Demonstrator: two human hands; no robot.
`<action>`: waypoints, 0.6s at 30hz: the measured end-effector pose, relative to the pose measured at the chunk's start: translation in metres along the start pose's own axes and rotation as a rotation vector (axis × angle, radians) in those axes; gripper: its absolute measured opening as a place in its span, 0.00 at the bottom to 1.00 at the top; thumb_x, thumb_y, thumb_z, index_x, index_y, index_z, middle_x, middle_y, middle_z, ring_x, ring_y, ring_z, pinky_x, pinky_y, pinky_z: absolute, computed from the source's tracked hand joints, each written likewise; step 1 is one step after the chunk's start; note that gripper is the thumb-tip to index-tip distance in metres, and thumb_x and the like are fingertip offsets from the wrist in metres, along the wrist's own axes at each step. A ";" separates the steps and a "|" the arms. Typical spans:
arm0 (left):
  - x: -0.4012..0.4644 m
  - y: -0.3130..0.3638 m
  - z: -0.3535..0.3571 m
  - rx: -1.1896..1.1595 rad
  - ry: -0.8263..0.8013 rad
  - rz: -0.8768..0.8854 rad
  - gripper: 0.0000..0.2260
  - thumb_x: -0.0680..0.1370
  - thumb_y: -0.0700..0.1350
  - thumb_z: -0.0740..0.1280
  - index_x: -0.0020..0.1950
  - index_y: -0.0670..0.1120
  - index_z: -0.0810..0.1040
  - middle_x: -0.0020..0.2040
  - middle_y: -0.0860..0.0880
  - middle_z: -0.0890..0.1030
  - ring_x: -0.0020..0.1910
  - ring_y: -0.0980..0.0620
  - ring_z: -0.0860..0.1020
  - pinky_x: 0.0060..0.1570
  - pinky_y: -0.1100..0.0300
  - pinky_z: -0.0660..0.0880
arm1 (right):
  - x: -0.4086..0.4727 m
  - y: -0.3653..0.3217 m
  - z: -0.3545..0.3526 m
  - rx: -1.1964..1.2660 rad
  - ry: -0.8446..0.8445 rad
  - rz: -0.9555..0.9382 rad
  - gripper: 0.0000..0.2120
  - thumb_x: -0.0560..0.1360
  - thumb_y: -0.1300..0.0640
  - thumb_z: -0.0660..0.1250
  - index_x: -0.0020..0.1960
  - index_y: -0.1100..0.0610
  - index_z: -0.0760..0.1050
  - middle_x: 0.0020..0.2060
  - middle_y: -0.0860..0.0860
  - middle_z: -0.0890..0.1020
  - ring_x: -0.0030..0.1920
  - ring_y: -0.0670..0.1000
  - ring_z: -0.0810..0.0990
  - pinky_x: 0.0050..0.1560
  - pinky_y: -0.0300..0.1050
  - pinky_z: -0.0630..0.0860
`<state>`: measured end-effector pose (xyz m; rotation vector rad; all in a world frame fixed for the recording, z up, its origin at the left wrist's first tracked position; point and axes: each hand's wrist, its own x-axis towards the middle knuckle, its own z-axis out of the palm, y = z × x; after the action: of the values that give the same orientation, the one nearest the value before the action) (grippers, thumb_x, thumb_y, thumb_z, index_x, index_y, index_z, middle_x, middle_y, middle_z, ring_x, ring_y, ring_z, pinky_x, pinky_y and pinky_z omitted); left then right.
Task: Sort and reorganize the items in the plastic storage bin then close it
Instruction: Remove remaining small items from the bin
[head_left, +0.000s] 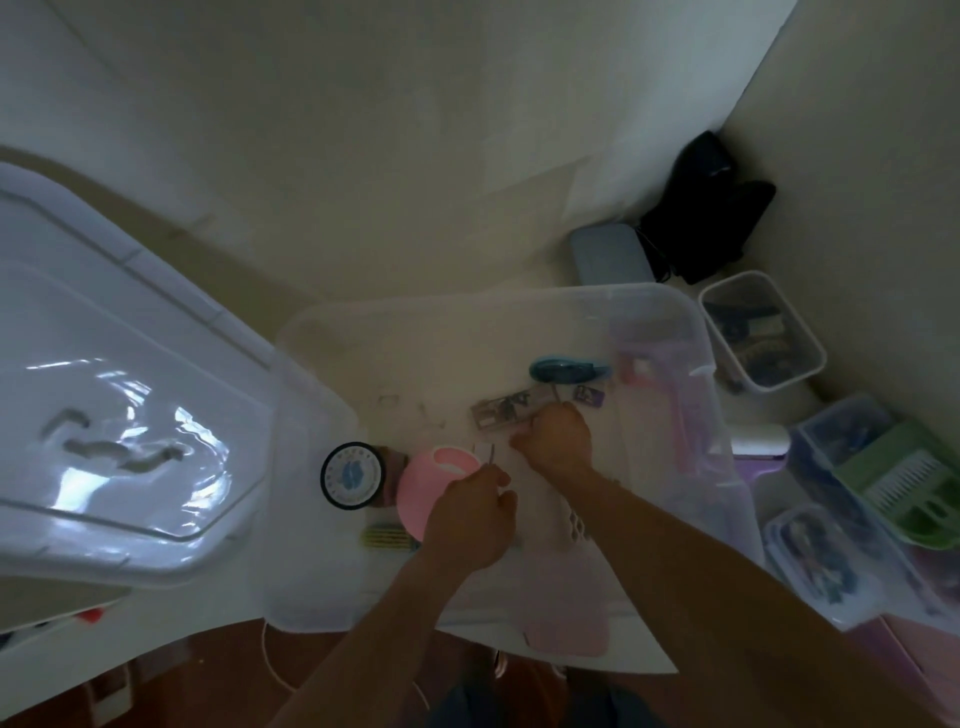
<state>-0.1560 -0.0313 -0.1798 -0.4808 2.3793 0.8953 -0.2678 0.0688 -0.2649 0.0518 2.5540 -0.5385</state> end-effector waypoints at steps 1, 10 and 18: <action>-0.003 0.001 -0.001 -0.034 0.021 -0.013 0.14 0.83 0.48 0.60 0.67 0.46 0.74 0.55 0.43 0.83 0.53 0.43 0.81 0.54 0.52 0.77 | -0.002 -0.002 -0.005 0.018 -0.014 -0.018 0.21 0.68 0.44 0.73 0.50 0.60 0.80 0.47 0.56 0.82 0.48 0.54 0.81 0.44 0.43 0.75; -0.057 0.083 -0.021 -0.596 0.281 0.236 0.11 0.78 0.54 0.69 0.58 0.52 0.80 0.50 0.51 0.85 0.46 0.52 0.84 0.47 0.52 0.83 | -0.139 0.020 -0.148 1.086 -0.153 0.009 0.03 0.72 0.62 0.72 0.40 0.56 0.81 0.30 0.52 0.81 0.31 0.49 0.79 0.31 0.38 0.72; -0.136 0.159 0.056 -0.543 0.149 0.447 0.11 0.75 0.49 0.75 0.55 0.51 0.80 0.48 0.57 0.83 0.46 0.57 0.83 0.45 0.61 0.81 | -0.249 0.134 -0.178 1.716 -0.151 0.135 0.06 0.76 0.58 0.69 0.49 0.60 0.80 0.42 0.57 0.84 0.45 0.53 0.82 0.59 0.53 0.77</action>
<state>-0.1080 0.1390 -0.0554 -0.2131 2.4009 1.7832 -0.1209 0.2775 -0.0490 0.6967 1.2219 -2.2771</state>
